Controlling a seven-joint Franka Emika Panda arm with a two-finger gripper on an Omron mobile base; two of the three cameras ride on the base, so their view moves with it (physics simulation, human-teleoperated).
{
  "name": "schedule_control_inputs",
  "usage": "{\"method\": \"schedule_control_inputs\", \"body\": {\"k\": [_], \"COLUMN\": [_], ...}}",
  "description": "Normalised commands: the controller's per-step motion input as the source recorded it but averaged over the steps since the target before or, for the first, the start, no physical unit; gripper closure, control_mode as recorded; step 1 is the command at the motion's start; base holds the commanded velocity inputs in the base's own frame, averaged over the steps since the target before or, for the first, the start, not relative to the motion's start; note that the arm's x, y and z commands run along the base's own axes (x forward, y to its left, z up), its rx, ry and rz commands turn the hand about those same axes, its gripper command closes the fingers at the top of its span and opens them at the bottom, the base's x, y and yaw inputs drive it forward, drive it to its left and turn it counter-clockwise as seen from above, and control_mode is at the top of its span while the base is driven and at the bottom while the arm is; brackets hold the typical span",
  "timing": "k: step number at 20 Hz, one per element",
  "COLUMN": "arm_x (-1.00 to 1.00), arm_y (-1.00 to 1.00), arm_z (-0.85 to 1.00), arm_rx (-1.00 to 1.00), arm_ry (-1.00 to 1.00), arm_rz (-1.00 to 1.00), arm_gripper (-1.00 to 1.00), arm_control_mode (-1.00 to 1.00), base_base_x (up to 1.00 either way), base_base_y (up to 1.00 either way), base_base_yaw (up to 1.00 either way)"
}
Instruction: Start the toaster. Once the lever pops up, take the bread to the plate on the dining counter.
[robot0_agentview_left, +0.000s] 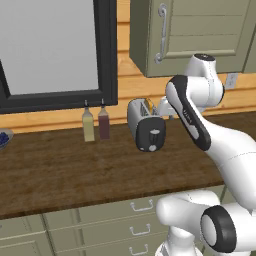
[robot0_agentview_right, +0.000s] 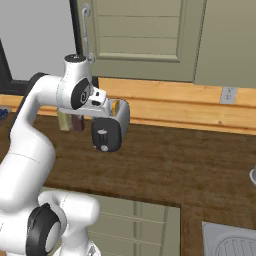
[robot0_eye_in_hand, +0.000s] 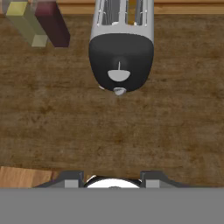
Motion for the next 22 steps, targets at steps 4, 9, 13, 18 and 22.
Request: {"method": "schedule_control_inputs", "body": {"k": [4,9,13,18,22], "arm_x": [-0.01,-0.04,0.07,0.34,0.18], "arm_y": [0.00,0.00,-0.04,-0.09,-0.16], "arm_z": [-0.04,-0.39,-0.61,-0.27,-0.25], "arm_rx": [0.00,0.00,0.00,0.00,0.00], "arm_ry": [-0.01,-0.05,0.00,0.00,-0.01], "arm_rz": [0.00,0.00,0.00,0.00,0.00], "arm_gripper": [-1.00,-1.00,-1.00,-1.00,-1.00], "arm_control_mode": [-1.00,-1.00,-1.00,-1.00,-1.00], "base_base_x": [0.00,0.00,0.00,0.00,0.00], "base_base_y": [0.00,0.00,0.00,0.00,0.00], "base_base_yaw": [0.00,0.00,0.00,0.00,0.00]}}
